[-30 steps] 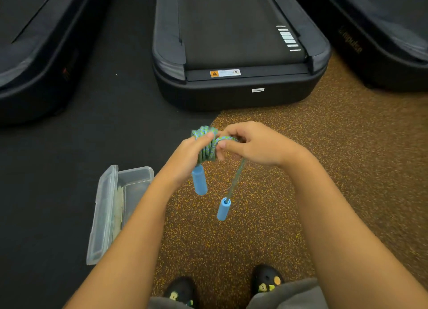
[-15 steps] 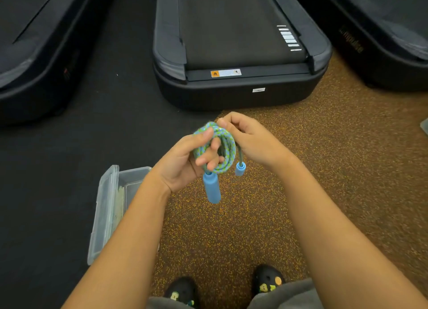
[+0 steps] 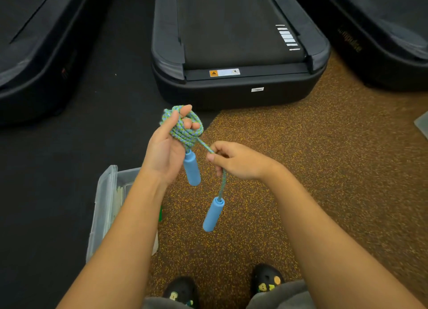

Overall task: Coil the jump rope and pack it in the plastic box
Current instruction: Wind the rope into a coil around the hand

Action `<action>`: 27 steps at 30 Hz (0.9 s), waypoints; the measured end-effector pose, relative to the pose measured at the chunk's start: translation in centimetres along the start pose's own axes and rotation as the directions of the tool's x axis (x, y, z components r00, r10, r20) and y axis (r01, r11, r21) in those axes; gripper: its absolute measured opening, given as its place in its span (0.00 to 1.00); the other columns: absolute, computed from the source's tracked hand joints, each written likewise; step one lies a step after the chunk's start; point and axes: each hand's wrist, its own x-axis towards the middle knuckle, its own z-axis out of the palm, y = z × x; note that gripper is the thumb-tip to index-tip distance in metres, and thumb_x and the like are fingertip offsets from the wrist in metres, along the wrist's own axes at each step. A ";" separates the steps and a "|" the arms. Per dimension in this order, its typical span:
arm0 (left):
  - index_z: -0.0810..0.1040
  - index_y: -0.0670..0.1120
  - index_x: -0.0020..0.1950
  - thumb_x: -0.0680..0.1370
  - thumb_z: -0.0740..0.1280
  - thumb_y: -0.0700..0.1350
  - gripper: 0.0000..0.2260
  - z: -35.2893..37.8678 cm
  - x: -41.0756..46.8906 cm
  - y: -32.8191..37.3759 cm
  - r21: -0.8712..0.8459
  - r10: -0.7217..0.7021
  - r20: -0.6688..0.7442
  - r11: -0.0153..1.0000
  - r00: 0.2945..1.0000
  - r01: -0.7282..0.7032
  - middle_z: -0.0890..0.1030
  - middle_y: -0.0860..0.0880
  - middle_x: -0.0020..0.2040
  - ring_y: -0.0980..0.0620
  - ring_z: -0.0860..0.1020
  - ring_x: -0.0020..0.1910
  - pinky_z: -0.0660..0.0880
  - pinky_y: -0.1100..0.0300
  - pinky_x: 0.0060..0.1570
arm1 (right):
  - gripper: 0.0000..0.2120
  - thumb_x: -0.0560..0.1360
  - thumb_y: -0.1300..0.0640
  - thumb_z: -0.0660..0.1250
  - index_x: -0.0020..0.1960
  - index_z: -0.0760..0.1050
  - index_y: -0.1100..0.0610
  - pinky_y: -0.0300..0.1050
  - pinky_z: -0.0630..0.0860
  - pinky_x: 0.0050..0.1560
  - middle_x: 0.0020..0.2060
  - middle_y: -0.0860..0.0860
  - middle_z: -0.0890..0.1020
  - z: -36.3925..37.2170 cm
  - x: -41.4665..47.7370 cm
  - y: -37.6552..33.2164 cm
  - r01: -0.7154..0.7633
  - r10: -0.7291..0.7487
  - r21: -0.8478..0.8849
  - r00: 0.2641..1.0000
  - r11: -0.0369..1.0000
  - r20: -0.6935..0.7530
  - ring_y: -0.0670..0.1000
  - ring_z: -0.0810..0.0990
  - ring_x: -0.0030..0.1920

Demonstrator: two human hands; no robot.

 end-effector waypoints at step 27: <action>0.76 0.43 0.36 0.71 0.47 0.69 0.32 0.8 -1.0 -1.5 0.653 -0.397 0.260 0.743 0.880 0.142 0.71 0.49 0.25 0.52 0.76 0.29 0.76 0.60 0.44 | 0.09 0.71 0.52 0.70 0.40 0.77 0.58 0.41 0.69 0.38 0.34 0.58 0.81 -3.1 -1.5 -1.4 0.179 -0.168 0.014 0.946 0.984 -0.277 0.45 0.73 0.34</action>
